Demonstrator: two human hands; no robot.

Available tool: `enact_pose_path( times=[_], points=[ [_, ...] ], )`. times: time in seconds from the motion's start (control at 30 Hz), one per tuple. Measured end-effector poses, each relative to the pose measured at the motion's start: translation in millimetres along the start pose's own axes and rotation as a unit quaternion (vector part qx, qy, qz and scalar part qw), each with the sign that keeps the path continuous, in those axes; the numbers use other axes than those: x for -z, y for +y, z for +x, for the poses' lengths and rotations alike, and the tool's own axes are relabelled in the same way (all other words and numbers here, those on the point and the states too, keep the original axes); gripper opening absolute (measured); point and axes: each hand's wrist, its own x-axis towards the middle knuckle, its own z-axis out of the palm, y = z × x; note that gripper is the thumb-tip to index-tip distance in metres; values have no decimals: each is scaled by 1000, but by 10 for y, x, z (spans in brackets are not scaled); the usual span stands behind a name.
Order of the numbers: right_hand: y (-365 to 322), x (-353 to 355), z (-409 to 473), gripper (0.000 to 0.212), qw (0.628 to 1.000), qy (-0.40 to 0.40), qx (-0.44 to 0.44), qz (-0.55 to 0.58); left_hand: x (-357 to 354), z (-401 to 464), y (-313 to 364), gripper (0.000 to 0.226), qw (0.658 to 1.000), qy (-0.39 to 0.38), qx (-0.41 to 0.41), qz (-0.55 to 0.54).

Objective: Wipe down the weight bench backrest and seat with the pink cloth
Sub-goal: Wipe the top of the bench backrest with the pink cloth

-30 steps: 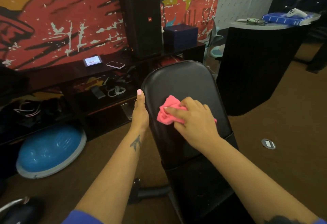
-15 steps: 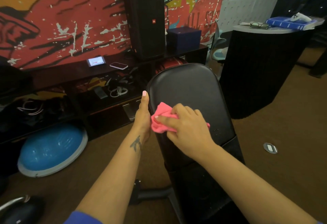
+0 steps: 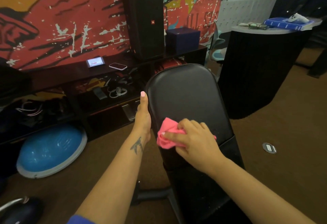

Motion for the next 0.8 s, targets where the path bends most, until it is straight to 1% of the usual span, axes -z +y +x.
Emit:
enact_pose_path(
  times=[0.07, 0.17, 0.23, 0.3, 0.37, 0.4, 0.47, 0.53, 0.63, 0.7, 0.77, 0.8],
  points=[
    [125, 11, -81, 41, 1000, 10, -7, -1, -22, -30, 15, 100, 1000, 9, -4, 8],
    [245, 67, 36, 42, 997, 39, -60, 3, -50, -33, 13, 110, 1000, 21, -2, -6],
    [191, 83, 159, 41, 996, 48, -78, 6, -59, -8, -16, 107, 999, 32, 3, -6],
    [74, 41, 173, 41, 997, 47, -58, 14, -69, -27, -9, 105, 999, 37, 1, -4],
    [-2, -16, 45, 43, 1000, 12, -17, 15, -60, -18, -21, 114, 999, 35, 8, -4],
    [6, -34, -47, 42, 1000, -9, -4, 14, -51, -15, -15, 114, 999, 35, 6, -3],
    [94, -25, -173, 41, 1000, -24, -12, 11, -42, -48, -14, 114, 1000, 28, 4, 6],
    [184, -1, -173, 39, 999, -8, -39, 4, -37, -106, -28, 111, 1000, 20, 0, 9],
    [145, 9, -51, 39, 998, 14, -69, 2, -31, -162, -106, 99, 1000, 0, -10, 6],
    [10, -24, -3, 40, 998, 16, -59, 9, 4, -124, -192, 106, 1000, -6, 13, 7],
    [-105, -80, -61, 39, 1000, -10, -24, 15, 60, -46, -312, 112, 999, -22, 36, 11],
    [-121, -99, -124, 38, 999, -25, -7, 18, 73, -53, -327, 112, 999, -27, 35, 19]
  ],
)
